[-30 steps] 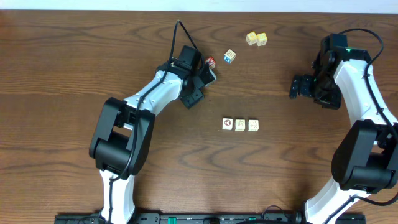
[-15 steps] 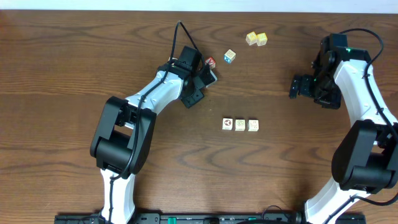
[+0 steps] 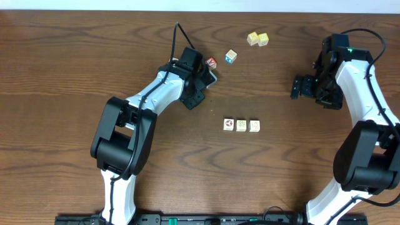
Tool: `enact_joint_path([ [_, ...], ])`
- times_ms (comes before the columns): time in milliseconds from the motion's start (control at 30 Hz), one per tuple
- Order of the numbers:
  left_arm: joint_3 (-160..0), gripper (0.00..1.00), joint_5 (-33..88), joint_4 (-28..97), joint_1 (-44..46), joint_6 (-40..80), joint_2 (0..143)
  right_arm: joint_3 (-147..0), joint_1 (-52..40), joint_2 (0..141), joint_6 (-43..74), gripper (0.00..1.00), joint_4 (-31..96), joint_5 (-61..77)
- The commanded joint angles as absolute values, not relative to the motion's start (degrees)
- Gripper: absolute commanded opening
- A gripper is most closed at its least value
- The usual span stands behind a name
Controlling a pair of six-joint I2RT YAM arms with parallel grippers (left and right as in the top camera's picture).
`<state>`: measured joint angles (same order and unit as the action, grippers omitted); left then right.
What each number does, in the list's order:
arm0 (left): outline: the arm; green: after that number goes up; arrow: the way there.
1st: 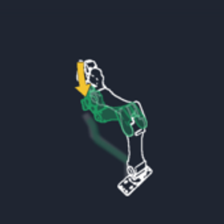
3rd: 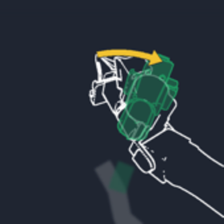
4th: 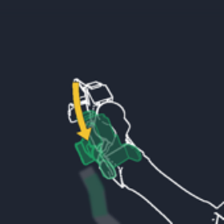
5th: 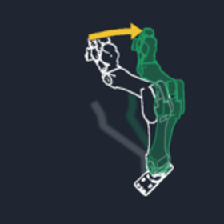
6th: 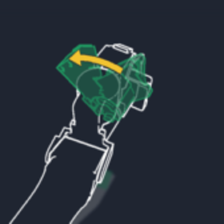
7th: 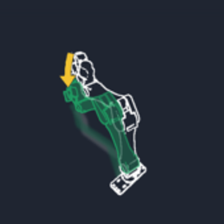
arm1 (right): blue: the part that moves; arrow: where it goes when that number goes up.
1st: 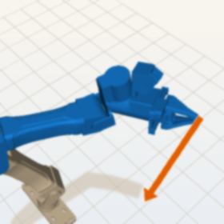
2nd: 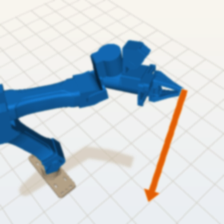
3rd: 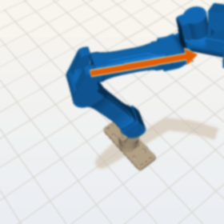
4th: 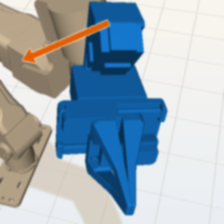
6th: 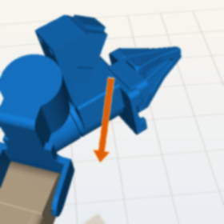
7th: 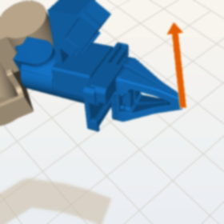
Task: Lift 4 blocks
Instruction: 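Lower the 4 block onto the table at the row's left end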
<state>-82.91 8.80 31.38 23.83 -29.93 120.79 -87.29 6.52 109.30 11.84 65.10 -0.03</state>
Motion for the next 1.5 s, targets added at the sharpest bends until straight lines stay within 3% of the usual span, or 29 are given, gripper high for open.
enact_joint_path([
  [0,-82.67,0.33,8.58,32.38,23.86,-25.12,122.13,-87.96,6.66,109.30,11.27,0.99,65.12,-0.60],
  [233,-82.67,0.33,8.99,32.51,23.86,-13.52,122.08,-87.96,6.68,109.30,11.27,0.99,65.12,-0.60],
  [400,-82.67,0.34,18.68,33.12,23.86,-12.75,122.06,-87.96,6.66,109.30,11.27,0.99,65.12,-0.60],
  [733,-82.74,0.34,18.85,33.89,23.86,-8.01,121.64,-87.96,6.66,109.30,11.27,0.99,65.12,-0.60],
  [1100,-82.74,0.34,19.73,45.12,24.18,9.82,117.69,-87.96,6.66,109.30,11.27,0.99,65.14,-0.60],
  [1467,-82.72,0.34,23.07,47.94,32.29,14.11,117.71,-87.96,6.66,109.30,11.27,0.99,65.12,-0.60],
])
